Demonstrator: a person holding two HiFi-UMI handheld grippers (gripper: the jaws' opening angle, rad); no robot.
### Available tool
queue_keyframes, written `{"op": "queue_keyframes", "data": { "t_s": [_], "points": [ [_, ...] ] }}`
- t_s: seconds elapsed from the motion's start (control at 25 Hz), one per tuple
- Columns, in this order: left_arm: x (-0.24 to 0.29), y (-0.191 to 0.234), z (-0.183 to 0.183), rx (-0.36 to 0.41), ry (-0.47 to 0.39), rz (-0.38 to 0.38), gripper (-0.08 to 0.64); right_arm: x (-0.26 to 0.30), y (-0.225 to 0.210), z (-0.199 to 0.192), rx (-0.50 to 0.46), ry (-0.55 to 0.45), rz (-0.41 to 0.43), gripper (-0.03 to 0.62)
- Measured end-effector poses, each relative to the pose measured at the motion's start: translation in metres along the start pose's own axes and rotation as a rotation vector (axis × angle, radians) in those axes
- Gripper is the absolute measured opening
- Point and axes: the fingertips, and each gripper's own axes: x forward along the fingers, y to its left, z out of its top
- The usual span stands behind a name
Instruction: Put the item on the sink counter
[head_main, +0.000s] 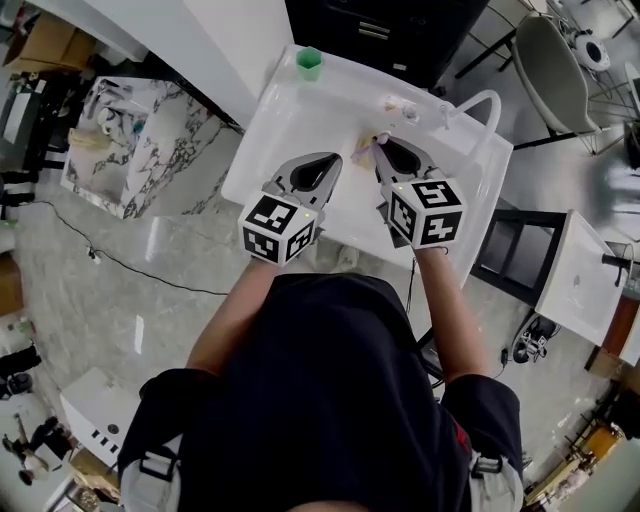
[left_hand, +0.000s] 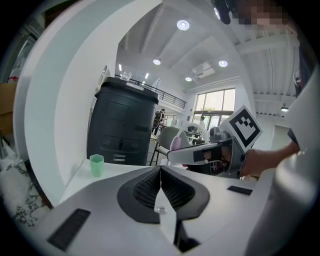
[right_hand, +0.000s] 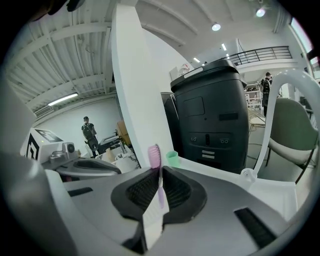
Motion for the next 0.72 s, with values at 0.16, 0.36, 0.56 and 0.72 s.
{"op": "queue_keyframes", "data": {
  "t_s": [0.16,0.36,0.56,0.72],
  "points": [
    [0.008,0.015,0.002,0.001,0.019,-0.039,0.014,0.014,-0.006,0.003,0.027,0.002,-0.040,0.048],
    [0.018,0.036,0.005,0.005,0.047,-0.084,0.014,0.031,-0.015,0.006,0.072,0.005,-0.091,0.048],
    [0.027,0.052,0.001,-0.005,0.072,-0.121,0.014,0.049,-0.023,0.006,0.109,0.009,-0.134,0.048],
    [0.036,0.063,-0.005,0.003,0.102,-0.156,0.014,0.062,-0.032,0.003,0.157,0.011,-0.168,0.048]
  ]
}}
